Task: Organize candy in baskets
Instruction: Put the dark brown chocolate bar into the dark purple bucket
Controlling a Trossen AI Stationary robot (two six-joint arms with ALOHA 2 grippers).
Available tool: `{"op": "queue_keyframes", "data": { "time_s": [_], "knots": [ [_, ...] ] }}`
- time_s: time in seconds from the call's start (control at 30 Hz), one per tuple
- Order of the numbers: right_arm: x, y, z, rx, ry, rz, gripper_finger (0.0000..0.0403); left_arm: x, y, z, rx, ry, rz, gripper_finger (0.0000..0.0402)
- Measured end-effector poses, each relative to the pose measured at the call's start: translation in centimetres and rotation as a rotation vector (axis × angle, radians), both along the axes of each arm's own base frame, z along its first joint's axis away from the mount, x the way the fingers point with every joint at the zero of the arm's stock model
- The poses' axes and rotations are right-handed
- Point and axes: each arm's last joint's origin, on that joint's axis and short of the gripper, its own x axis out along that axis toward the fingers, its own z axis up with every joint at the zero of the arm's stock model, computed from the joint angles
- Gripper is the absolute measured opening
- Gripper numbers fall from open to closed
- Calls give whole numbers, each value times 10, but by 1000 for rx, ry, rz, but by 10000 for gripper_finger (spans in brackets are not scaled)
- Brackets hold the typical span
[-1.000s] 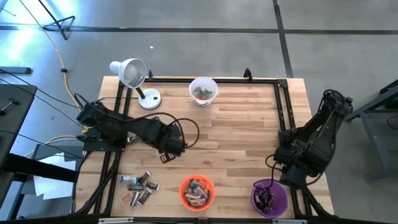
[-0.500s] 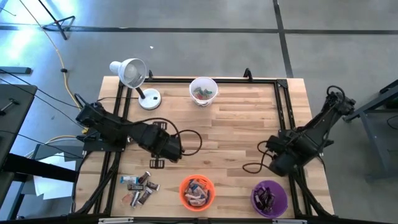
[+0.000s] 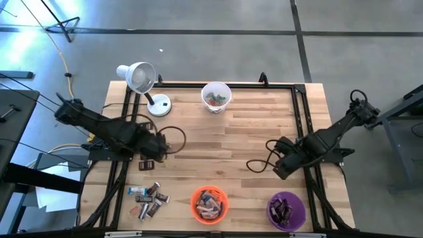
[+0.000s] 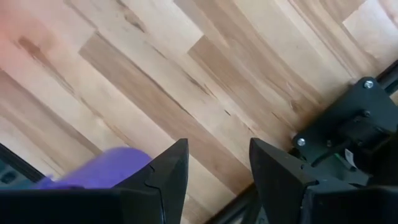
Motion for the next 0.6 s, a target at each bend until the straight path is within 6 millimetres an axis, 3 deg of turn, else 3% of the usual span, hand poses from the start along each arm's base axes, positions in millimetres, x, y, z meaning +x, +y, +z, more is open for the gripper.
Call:
{"op": "queue_keyframes", "data": {
  "time_s": [0.3,0.43,0.6],
  "knots": [
    [14,-14,0,26,-46,-98,165,-43,17,-46,-13,-31,6,147],
    [19,-20,1,38,-69,-136,165,-61,28,-73,18,11,123,147],
    [25,-27,1,49,-96,-177,165,-57,34,-75,41,-108,207,141]
  ]
}}
